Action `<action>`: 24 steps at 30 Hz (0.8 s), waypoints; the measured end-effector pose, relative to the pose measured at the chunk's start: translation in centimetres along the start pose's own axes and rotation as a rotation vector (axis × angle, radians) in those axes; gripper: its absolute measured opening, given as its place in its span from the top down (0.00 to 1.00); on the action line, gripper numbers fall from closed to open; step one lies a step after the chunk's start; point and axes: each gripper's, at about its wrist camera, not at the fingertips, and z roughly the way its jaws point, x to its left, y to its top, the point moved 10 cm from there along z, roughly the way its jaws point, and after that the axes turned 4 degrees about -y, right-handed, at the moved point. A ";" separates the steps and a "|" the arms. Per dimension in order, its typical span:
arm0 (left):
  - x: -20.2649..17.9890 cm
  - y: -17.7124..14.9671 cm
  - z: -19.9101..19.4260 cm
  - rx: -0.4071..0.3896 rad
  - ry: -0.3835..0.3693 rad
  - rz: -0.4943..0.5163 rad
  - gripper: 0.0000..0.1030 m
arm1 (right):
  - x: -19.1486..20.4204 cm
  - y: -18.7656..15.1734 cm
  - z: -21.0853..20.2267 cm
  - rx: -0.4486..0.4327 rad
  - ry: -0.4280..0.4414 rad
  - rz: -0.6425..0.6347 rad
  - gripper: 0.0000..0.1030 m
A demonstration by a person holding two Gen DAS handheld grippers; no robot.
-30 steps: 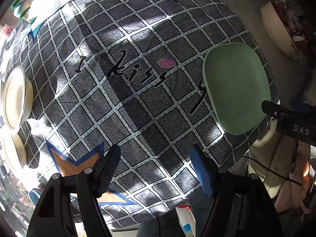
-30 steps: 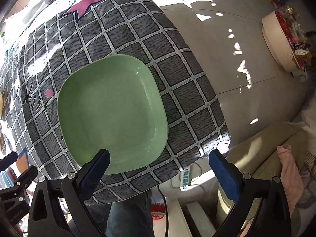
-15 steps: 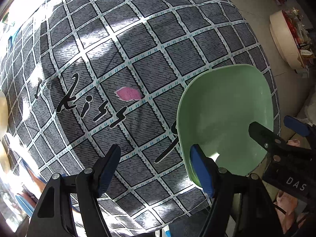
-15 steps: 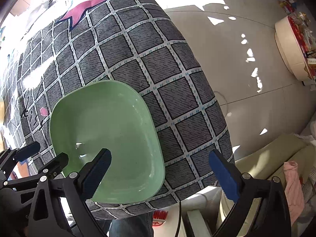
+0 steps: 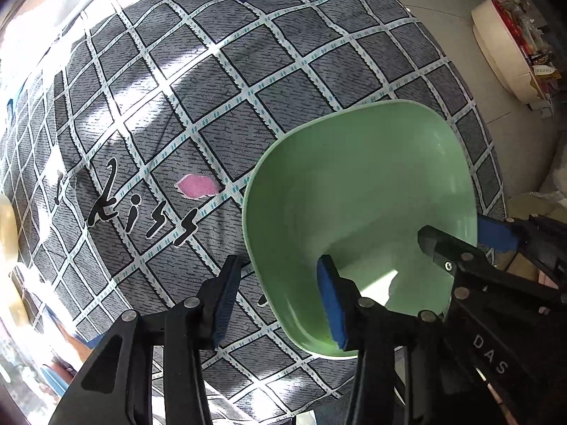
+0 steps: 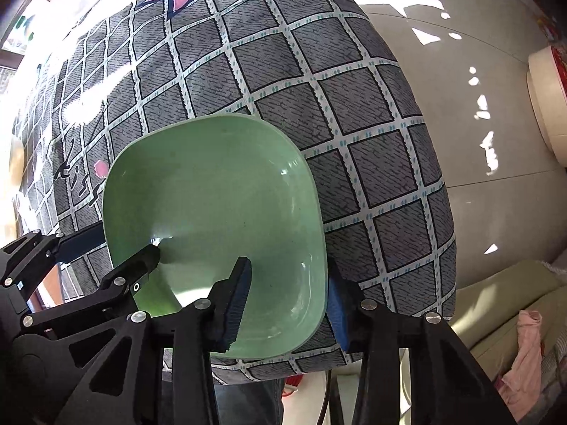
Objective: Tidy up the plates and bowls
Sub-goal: 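Lift the pale-green plate with both grippers and carry it toward the stacked plates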
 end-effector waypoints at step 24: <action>-0.7 -4.1 0.2 0.008 0.051 -0.124 0.71 | 14.3 -5.6 0.3 0.077 0.028 -0.163 0.69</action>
